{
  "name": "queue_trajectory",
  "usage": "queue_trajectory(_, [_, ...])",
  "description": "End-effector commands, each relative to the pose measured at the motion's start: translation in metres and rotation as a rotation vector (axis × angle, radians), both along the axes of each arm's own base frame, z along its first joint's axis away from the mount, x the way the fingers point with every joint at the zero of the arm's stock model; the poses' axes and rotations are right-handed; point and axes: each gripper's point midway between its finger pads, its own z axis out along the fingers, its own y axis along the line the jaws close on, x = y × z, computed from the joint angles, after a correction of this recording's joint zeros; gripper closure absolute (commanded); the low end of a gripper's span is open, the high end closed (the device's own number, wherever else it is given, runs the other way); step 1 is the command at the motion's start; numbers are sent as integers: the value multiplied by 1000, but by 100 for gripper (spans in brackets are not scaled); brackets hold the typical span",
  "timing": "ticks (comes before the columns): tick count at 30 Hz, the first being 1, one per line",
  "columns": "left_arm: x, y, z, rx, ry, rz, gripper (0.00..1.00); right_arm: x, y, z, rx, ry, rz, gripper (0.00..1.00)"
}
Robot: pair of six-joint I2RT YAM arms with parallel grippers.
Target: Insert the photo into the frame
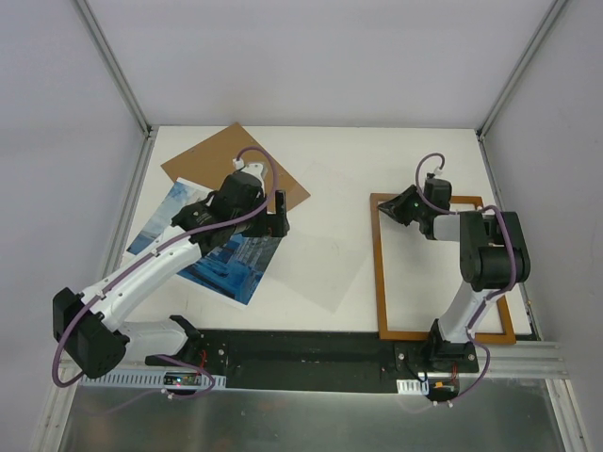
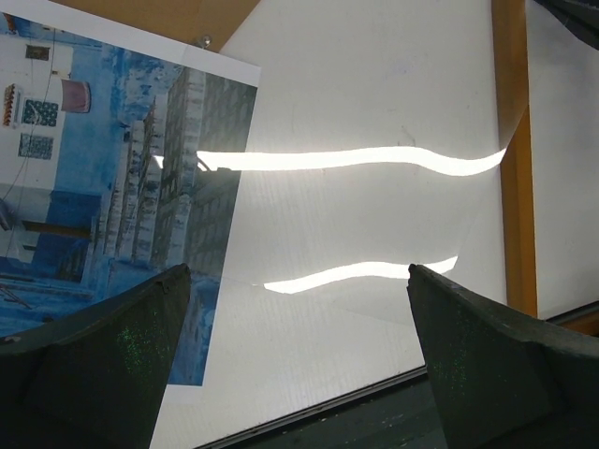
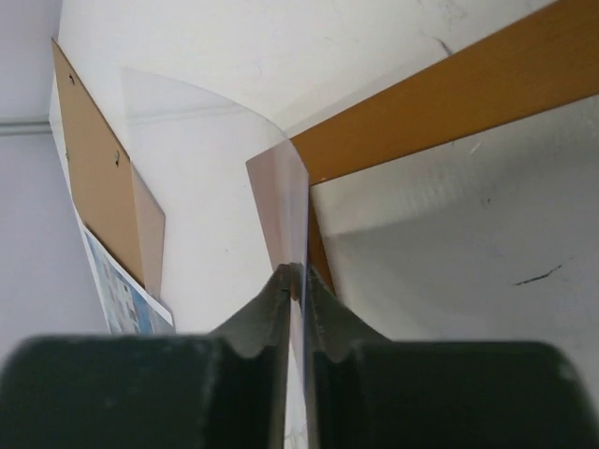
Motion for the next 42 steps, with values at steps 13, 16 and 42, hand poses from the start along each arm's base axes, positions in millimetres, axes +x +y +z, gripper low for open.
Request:
queue_trajectory(13, [74, -23, 94, -157, -153, 17, 1, -42, -2, 227, -204, -348, 93, 99])
queue_trajectory(16, [88, -26, 113, -218, -195, -45, 1, -61, 4, 276, -214, -415, 133, 99])
queue_trajectory(42, [77, -49, 164, -521, -452, -821, 1, -183, 54, 486, 118, -736, 404, 99])
